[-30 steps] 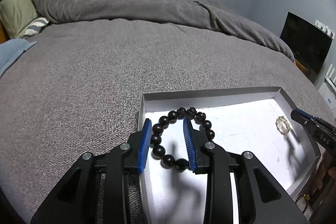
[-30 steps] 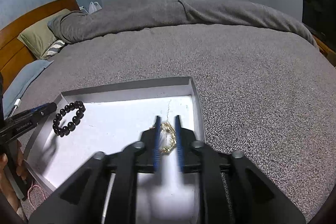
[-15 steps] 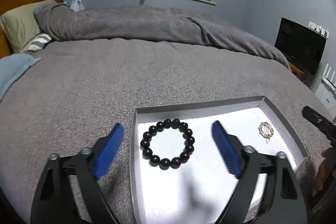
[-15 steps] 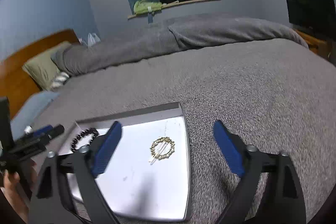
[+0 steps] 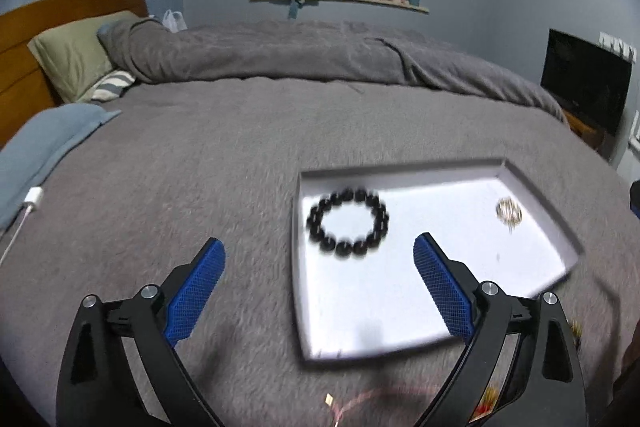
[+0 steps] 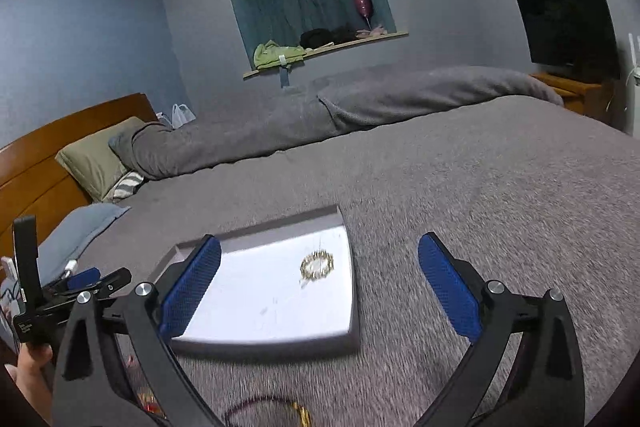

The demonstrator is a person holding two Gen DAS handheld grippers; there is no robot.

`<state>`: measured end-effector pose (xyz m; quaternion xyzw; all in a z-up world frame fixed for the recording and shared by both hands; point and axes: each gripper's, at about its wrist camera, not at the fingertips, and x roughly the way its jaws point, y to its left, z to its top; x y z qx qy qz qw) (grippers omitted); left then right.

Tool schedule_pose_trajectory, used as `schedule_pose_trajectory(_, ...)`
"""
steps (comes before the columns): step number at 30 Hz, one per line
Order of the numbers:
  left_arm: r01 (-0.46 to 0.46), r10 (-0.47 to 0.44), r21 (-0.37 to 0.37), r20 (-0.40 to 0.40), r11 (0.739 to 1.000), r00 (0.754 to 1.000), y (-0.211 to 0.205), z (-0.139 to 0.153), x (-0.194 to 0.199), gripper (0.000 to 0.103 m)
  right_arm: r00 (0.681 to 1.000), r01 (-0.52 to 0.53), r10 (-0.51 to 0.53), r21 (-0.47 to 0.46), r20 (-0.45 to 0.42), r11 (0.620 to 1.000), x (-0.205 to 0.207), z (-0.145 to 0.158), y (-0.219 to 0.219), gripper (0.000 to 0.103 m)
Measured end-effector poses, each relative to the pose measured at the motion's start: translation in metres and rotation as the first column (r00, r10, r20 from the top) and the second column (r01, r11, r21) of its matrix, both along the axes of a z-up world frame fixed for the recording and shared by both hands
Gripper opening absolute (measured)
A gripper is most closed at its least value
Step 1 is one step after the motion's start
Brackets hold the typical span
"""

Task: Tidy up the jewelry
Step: 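Lift both tools back toward the remaining jewelry pile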

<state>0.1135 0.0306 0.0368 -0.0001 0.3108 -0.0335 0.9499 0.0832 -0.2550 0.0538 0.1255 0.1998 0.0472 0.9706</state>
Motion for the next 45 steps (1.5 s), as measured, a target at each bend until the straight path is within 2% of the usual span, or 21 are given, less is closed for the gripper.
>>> schedule_pose_trajectory(4, 0.006, -0.008, -0.047, -0.042, 0.999, 0.999, 0.011, -0.01, -0.02, 0.095, 0.999, -0.017, 0.016, -0.023, -0.032, 1.0, -0.02, -0.01, 0.002, 0.098)
schedule_pose_trajectory(9, 0.004, -0.005, -0.019, -0.049, 1.0, 0.999, 0.014, -0.022, -0.043, 0.095, 0.997, -0.03, 0.027, -0.045, -0.071, 0.999, -0.039, -0.023, -0.001, 0.098)
schedule_pose_trajectory(13, 0.007, -0.009, -0.019, -0.091, 1.0, 0.996, 0.019, -0.037, -0.059, 0.095, 0.994, -0.019, 0.013, -0.058, -0.111, 0.998, -0.053, -0.035, -0.008, 0.098)
schedule_pose_trajectory(17, 0.021, -0.024, -0.029, -0.115, 0.999, 0.993, 0.019, -0.046, -0.073, 0.095, 0.986, -0.028, 0.019, -0.051, -0.166, 0.998, -0.054, -0.048, -0.012, 0.098)
schedule_pose_trajectory(21, 0.026, -0.029, -0.03, -0.128, 0.999, 0.991, 0.016, -0.051, -0.075, 0.095, 0.97, -0.063, 0.036, -0.108, -0.238, 0.992, -0.047, -0.061, 0.002, 0.098)
schedule_pose_trajectory(26, 0.029, -0.032, -0.024, -0.129, 0.999, 0.991, 0.016, -0.055, -0.074, 0.094, 0.97, -0.084, 0.054, -0.119, -0.236, 0.989, -0.045, -0.061, 0.01, 0.097)
schedule_pose_trajectory(27, 0.032, -0.035, -0.026, -0.13, 0.999, 0.991, 0.016, -0.055, -0.074, 0.092, 0.969, -0.086, 0.056, -0.115, -0.239, 0.99, -0.045, -0.061, 0.011, 0.097)
schedule_pose_trajectory(32, 0.045, -0.05, -0.046, -0.121, 0.998, 0.991, 0.017, -0.053, -0.074, 0.091, 0.957, -0.106, 0.078, -0.087, -0.28, 0.991, -0.036, -0.067, 0.014, 0.08)
schedule_pose_trajectory(35, 0.069, -0.077, -0.065, -0.131, 0.995, 0.988, 0.015, -0.053, -0.073, 0.081, 0.954, -0.116, 0.087, -0.085, -0.287, 0.99, -0.035, -0.068, 0.017, 0.071)
schedule_pose_trajectory(37, 0.085, -0.093, -0.059, -0.144, 0.995, 0.985, 0.011, -0.055, -0.072, 0.068, 0.952, -0.124, 0.094, -0.085, -0.29, 0.989, -0.034, -0.069, 0.018, 0.064)
schedule_pose_trajectory(41, 0.11, -0.117, -0.05, -0.159, 0.993, 0.98, 0.005, -0.057, -0.073, 0.059, 0.951, -0.139, 0.11, -0.084, -0.291, 0.987, -0.035, -0.069, 0.022, 0.057)
schedule_pose_trajectory(45, 0.137, -0.145, -0.053, -0.176, 0.989, 0.974, 0.002, -0.059, -0.074, 0.046, 0.946, -0.164, 0.13, -0.093, -0.298, 0.982, -0.034, -0.07, 0.027, 0.045)
